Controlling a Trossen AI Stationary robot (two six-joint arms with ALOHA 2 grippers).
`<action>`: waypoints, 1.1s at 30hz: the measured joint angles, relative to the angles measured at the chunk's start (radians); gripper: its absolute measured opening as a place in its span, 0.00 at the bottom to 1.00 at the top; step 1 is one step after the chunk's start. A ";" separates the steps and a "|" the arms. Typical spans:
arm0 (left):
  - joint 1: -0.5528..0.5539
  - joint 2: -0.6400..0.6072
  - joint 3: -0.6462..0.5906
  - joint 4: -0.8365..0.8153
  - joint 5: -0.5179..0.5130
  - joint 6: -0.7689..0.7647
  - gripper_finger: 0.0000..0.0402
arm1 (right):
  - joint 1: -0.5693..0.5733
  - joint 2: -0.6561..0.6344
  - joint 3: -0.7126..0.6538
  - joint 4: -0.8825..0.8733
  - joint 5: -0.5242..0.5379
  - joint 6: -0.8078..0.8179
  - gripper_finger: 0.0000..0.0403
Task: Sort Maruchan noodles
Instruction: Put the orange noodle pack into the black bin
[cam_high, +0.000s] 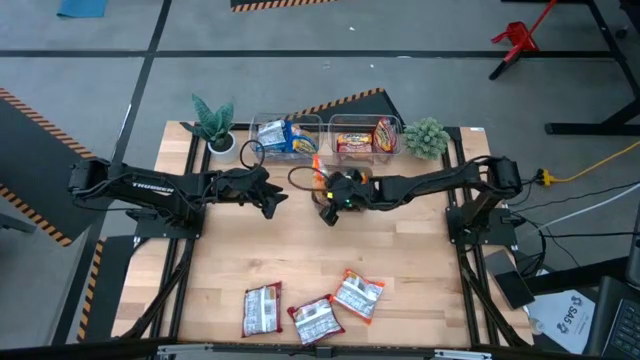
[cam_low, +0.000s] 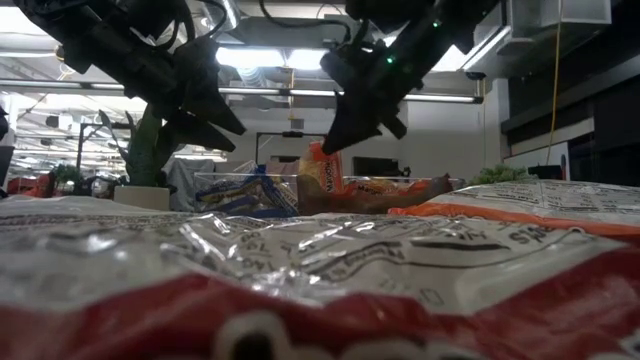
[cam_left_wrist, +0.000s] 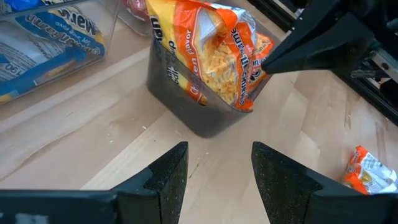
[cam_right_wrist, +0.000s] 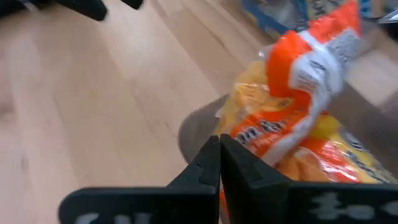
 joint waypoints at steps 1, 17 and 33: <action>0.000 0.000 0.000 0.000 0.001 0.000 0.43 | 0.008 0.000 0.004 -0.010 0.014 0.001 0.00; 0.000 0.000 0.000 -0.001 0.003 0.007 0.43 | 0.005 0.018 0.004 -0.130 0.105 0.035 0.00; 0.000 0.000 0.000 -0.008 0.000 0.008 0.43 | 0.004 0.114 0.005 -0.017 0.038 -0.002 0.00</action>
